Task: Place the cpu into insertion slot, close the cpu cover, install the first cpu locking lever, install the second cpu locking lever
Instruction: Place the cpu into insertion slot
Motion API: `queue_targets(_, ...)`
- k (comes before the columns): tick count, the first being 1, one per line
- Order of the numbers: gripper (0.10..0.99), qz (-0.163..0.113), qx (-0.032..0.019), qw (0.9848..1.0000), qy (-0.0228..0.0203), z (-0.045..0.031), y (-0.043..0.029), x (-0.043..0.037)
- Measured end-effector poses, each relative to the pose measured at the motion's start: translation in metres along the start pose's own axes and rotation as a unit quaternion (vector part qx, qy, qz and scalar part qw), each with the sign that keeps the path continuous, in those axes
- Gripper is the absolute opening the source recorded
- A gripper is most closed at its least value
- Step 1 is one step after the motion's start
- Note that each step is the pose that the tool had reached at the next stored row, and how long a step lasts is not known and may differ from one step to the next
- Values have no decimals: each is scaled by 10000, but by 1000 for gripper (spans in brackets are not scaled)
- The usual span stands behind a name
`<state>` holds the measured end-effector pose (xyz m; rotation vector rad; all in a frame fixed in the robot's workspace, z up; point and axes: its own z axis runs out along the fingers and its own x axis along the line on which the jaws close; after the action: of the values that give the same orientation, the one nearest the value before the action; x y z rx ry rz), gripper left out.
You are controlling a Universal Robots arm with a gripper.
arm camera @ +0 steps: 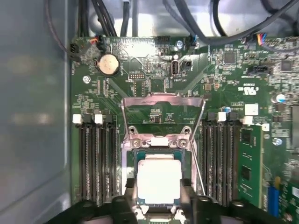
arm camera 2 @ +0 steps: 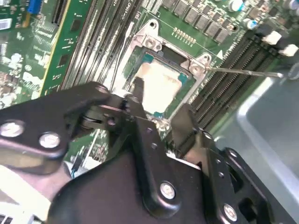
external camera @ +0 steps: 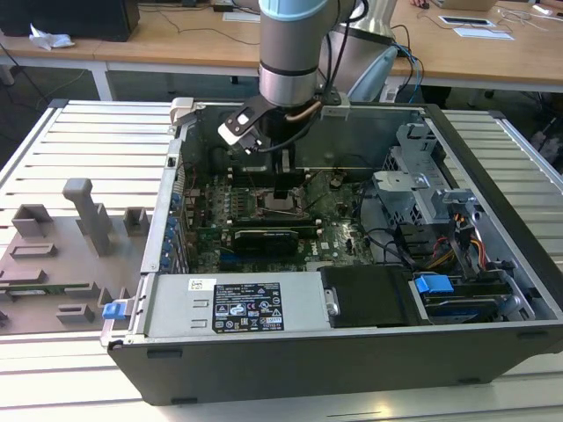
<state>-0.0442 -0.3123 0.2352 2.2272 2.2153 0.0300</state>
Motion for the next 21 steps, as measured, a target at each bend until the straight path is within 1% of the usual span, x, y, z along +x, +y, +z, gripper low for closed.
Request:
queue_targets(2,353,0,0,10000,-1,-83,1,8)
queue_targets(3,353,0,0,10000,-1,-114,2,11)
queue_targets(4,231,-1,0,10000,-2,-184,3,17)
queue_targets(5,169,-1,0,10000,-3,-239,4,21)
queue_targets(6,110,-1,-1,10000,-4,-310,5,26)
queue_targets(7,106,-1,0,10000,-5,-378,6,29)
queue_targets(9,106,-1,0,10000,-4,-472,7,32)
queue_targets(11,106,-1,0,10000,-4,-522,7,32)
queue_targets(13,106,0,0,10000,-4,-547,8,33)
queue_targets(21,106,-1,-1,10000,-4,-554,8,33)
